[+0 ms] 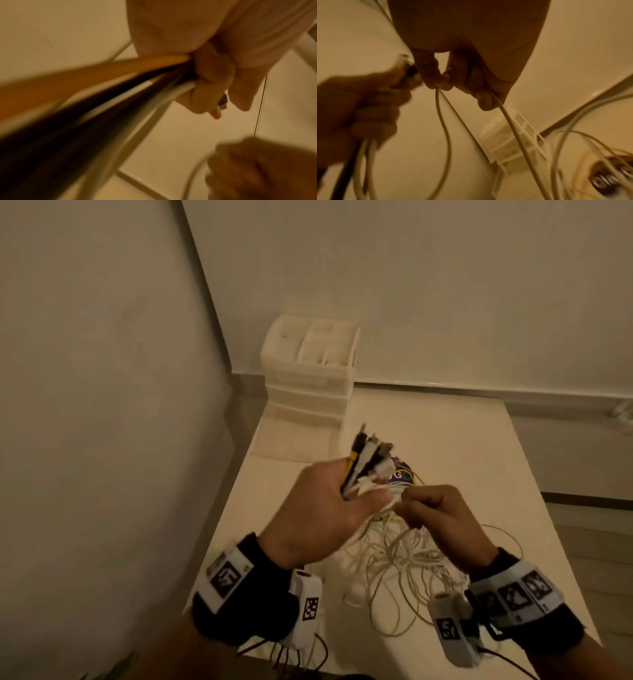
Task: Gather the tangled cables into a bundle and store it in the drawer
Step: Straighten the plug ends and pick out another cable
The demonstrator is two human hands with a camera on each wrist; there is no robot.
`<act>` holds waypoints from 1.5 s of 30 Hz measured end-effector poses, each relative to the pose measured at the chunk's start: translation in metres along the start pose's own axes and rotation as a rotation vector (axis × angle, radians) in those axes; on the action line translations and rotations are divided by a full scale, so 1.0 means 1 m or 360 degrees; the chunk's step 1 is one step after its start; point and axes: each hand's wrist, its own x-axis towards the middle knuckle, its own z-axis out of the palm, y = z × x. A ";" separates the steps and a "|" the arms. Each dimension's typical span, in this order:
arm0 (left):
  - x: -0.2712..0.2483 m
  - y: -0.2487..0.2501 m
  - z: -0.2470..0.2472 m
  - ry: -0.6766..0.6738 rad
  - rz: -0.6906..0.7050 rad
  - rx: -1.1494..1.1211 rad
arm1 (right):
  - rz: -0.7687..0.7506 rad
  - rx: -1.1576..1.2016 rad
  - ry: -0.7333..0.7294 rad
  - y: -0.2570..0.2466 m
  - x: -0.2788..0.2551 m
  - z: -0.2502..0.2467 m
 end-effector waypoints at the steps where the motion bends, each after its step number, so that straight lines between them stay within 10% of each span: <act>1: 0.001 -0.005 0.008 -0.0040 -0.0038 0.0019 | -0.0023 0.0020 0.0008 -0.011 0.003 -0.002; 12: 0.014 0.008 0.026 0.0274 0.0234 -0.0021 | -0.0033 0.0383 0.0172 -0.032 -0.011 0.004; 24: 0.012 0.033 -0.042 0.0901 0.0296 -0.0867 | 0.0085 0.0140 0.0118 0.048 -0.032 0.020; 36: -0.003 0.013 -0.055 0.1456 0.0266 -0.0447 | 0.0230 0.0130 0.0352 0.042 -0.013 0.004; 45: -0.008 0.011 0.001 0.0018 0.0063 0.0046 | 0.0085 0.0704 0.0016 -0.038 -0.043 0.001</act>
